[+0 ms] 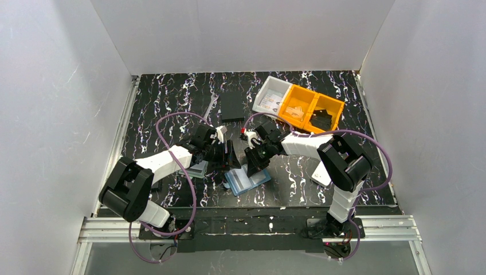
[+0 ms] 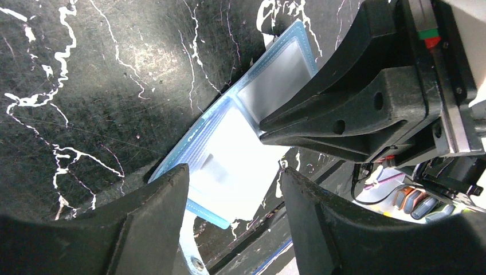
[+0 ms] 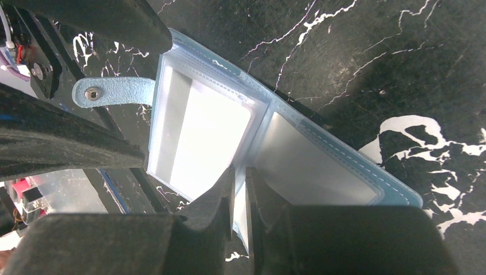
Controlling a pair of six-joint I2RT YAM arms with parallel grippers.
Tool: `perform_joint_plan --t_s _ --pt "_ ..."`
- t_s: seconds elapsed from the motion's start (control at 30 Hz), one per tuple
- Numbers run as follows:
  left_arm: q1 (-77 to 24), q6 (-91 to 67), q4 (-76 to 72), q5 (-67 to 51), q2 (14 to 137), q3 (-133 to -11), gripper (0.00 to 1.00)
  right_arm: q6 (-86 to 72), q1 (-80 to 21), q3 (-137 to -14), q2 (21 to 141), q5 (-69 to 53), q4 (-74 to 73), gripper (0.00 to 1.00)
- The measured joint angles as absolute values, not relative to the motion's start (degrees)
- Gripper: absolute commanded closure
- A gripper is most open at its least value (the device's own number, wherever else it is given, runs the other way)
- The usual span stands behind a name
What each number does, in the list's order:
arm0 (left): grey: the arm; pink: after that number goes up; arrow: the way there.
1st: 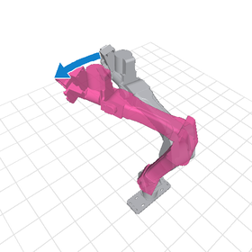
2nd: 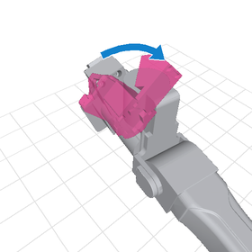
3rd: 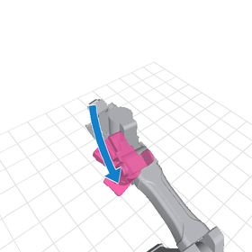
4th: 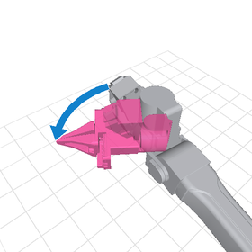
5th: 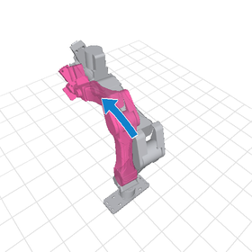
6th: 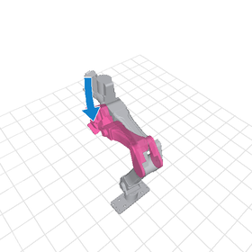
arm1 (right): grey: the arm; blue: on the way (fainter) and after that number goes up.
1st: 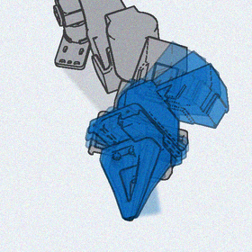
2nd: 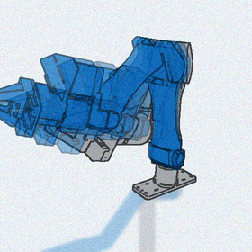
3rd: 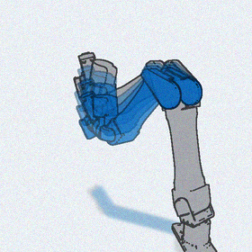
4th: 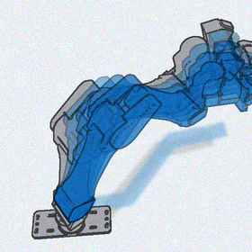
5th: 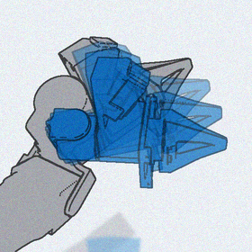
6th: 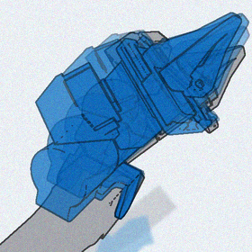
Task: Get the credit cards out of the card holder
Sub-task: Remove the credit card from the card holder.
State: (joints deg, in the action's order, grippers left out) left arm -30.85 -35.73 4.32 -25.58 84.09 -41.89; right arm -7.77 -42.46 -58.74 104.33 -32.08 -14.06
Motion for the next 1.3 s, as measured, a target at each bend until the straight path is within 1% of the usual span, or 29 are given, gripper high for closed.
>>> perform_joint_plan --t_s 0.47,1.0,1.3 --pt "-30.72 -36.12 3.01 -26.46 84.09 -41.95 0.43 -7.77 -42.46 -58.74 104.33 -32.08 -14.06 0.78" --pt "-30.52 -39.66 -3.05 -30.59 85.19 -41.60 0.43 -7.66 -42.30 -58.74 104.27 -33.12 -14.04 0.71" --pt "-30.48 -42.41 -4.12 -32.23 86.89 -41.60 0.43 -7.53 -40.40 -58.74 103.31 -34.35 -14.02 0.67"
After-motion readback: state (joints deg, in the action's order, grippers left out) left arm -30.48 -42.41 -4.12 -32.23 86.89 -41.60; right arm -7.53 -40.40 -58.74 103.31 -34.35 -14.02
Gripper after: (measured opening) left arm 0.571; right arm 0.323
